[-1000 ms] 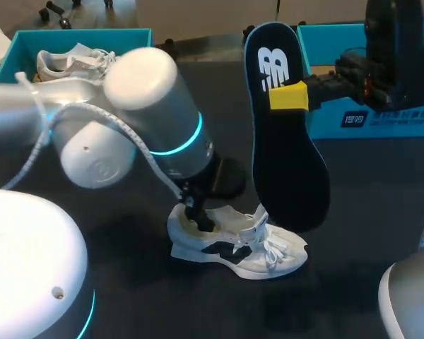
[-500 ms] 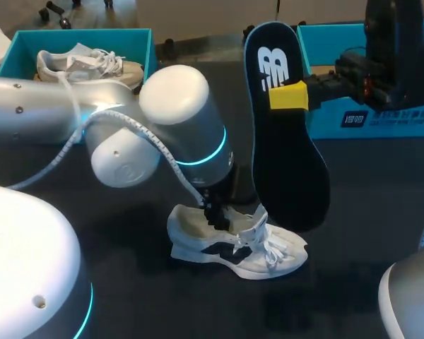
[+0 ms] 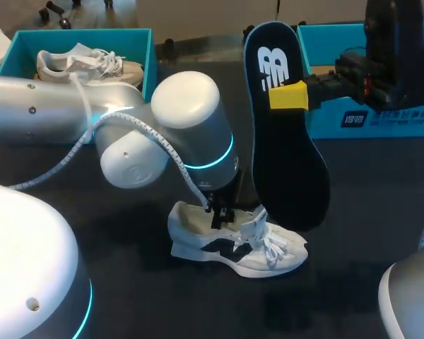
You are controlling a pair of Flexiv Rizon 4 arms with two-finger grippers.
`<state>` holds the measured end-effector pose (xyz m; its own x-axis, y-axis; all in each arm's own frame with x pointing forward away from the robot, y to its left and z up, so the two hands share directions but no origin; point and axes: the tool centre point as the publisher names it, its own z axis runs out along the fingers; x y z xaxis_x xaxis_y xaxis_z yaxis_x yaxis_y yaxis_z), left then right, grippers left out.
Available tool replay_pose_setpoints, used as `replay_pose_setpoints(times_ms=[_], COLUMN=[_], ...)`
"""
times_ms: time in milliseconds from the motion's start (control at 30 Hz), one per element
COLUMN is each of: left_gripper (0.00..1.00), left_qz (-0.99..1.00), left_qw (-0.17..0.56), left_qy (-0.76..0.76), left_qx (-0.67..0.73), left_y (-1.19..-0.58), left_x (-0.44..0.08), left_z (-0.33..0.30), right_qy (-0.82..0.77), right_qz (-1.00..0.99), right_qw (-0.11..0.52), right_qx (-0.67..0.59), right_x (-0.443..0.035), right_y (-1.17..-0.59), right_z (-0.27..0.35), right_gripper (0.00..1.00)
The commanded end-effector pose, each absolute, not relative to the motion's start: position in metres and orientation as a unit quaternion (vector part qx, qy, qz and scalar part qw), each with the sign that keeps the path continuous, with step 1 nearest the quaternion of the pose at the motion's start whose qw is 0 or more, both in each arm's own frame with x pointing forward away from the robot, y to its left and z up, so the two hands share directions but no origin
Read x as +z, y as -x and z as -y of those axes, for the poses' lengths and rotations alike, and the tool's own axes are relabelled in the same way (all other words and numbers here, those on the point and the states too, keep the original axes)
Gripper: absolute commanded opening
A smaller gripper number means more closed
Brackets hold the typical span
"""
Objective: Take the shoe out of the shoebox, open the shoe tongue, remove and reinsert the insole, then place the shoe into the shoebox
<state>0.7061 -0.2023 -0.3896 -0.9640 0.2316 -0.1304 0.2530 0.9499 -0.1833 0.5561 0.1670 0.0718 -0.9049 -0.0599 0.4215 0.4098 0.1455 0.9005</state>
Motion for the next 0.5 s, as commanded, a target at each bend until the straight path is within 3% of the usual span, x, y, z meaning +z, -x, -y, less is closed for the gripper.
replay_pose_setpoints(times_ms=[33,500], left_gripper=[0.0,0.0], left_qz=[-0.985,-0.973], left_qw=[0.047,0.037], left_qy=[-0.127,-0.173], left_qx=[-0.106,-0.15], left_y=[-0.705,-0.69], left_x=[-0.386,-0.325], left_z=[0.196,0.181], right_qy=[0.118,0.118], right_qz=[0.736,0.736], right_qw=[0.185,0.185], right_qx=[-0.641,-0.641], right_x=[0.072,0.072], right_y=[-0.56,-0.56], right_z=[-0.172,-0.172], right_gripper=[0.0,0.0])
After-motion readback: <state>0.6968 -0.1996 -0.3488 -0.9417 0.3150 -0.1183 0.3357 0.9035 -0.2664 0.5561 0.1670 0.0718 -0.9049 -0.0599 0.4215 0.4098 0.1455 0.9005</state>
